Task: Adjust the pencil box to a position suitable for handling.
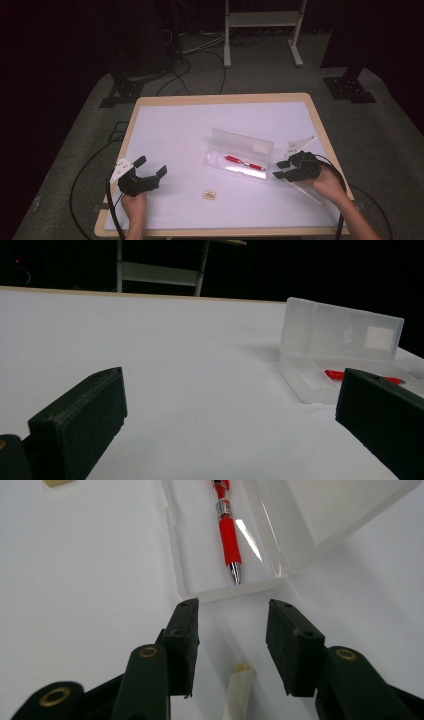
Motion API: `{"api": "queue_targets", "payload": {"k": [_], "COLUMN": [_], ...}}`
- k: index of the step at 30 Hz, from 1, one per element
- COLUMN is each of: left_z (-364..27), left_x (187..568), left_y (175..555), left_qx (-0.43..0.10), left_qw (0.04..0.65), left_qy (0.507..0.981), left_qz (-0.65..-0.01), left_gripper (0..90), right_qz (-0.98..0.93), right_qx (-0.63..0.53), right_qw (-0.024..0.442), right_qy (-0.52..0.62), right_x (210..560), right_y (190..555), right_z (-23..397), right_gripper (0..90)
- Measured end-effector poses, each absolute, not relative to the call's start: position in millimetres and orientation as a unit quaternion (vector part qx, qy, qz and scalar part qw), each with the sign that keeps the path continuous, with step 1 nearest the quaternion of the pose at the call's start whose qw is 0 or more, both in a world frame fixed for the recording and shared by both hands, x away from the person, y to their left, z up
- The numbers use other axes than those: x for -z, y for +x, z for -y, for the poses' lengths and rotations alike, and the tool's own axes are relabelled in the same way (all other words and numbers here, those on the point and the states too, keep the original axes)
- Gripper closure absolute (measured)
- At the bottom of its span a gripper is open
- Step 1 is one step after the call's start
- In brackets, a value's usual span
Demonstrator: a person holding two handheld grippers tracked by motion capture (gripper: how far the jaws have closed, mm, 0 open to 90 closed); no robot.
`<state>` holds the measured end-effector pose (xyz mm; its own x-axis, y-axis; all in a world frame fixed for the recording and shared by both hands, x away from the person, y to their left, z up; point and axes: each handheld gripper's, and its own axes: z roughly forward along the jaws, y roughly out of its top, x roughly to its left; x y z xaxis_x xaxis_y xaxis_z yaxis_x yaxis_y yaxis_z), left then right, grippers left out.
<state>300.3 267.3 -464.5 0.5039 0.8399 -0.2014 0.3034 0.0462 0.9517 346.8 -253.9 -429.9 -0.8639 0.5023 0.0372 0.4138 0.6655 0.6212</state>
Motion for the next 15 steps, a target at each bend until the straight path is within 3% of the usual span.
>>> {"api": "queue_targets", "payload": {"k": [15], "left_z": [-267], "left_x": [464], "left_y": [300], "left_qx": [-0.234], "left_qw": [0.573], "left_qy": [0.651], "left_qz": [-0.439], "left_gripper": [0.0], "right_qz": [-0.905], "right_qx": [-0.323], "right_qw": [0.069], "right_qy": [0.269], "right_x": [437], "right_y": [336], "right_z": [273], "right_gripper": [55.3]}}
